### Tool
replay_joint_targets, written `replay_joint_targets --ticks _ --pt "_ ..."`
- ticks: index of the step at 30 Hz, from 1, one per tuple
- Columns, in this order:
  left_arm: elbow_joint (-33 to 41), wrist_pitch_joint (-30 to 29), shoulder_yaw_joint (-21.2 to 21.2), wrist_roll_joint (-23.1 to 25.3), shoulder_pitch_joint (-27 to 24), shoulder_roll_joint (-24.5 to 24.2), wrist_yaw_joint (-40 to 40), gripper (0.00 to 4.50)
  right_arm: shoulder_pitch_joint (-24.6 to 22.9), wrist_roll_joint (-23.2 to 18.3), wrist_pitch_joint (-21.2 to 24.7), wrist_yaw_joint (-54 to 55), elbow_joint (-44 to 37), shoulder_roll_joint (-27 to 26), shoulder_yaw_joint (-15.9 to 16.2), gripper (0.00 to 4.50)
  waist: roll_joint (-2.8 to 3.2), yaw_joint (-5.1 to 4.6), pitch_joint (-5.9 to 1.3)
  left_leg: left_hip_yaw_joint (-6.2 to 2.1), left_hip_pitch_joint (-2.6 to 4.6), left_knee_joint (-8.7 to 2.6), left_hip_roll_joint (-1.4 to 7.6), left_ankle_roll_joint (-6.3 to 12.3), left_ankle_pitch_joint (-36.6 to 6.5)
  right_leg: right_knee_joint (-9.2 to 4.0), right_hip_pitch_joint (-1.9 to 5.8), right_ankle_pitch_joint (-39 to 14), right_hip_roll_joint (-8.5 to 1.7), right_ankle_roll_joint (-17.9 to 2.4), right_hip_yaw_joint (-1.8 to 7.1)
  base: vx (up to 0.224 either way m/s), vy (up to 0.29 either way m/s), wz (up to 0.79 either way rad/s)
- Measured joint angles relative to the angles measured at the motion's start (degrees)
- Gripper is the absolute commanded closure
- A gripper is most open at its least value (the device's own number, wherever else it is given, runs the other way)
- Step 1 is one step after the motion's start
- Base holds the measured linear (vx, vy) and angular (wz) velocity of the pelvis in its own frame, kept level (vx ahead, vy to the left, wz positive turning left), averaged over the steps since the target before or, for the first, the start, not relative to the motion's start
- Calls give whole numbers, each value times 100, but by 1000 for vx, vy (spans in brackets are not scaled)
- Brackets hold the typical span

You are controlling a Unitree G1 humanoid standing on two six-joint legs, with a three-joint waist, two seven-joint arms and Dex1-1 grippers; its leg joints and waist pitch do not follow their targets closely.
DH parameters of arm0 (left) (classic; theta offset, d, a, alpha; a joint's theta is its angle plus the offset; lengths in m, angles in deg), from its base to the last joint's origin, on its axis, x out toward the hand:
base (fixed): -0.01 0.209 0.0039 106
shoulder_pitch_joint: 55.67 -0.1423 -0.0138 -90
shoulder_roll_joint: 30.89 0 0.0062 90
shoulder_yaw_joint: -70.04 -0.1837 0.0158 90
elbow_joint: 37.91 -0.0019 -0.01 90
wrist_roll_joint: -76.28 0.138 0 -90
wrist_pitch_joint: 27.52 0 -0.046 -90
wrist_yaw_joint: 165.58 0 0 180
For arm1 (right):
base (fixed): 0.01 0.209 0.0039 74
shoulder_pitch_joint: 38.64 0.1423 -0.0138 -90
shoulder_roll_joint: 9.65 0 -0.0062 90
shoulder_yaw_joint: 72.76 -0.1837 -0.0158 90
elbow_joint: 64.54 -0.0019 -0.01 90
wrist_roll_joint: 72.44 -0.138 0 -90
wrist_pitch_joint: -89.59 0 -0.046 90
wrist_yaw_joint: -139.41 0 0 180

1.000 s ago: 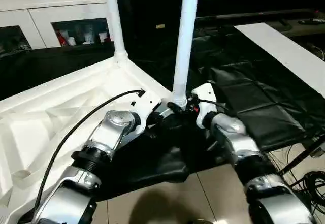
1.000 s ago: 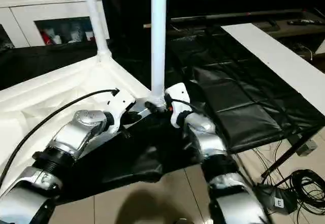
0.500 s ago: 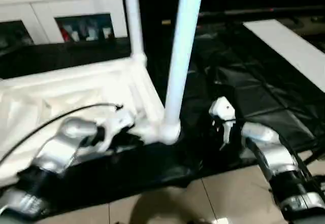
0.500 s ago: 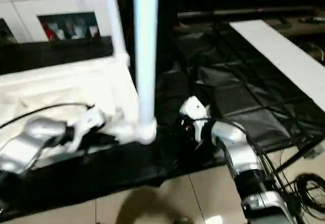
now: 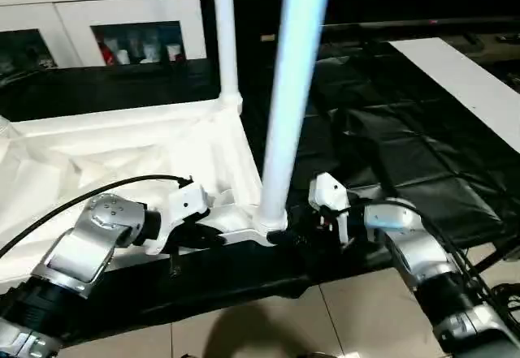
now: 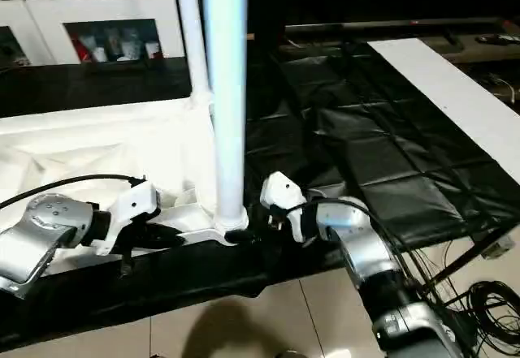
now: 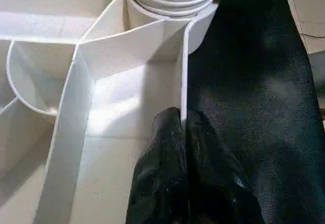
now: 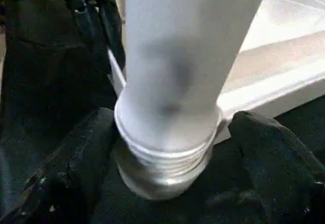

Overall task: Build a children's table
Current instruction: Rotate leg to tighten

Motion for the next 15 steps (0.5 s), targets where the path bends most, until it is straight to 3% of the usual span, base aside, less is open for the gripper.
replay_joint_targets --ticks 3,15 --pt "0 -17 -27 5 22 16 -19 450 120 53 -12 0 193 -121 16 61 -1 25 0 -1 0 3 1 0 0 6 0 0 0 0 -2 0 0 0" --pt "0 -30 -53 43 33 54 -55 450 167 27 -68 -129 439 -168 44 162 -3 75 -1 -1 4 13 1 0 0 19 1 0 0 0 2 0 0 0"
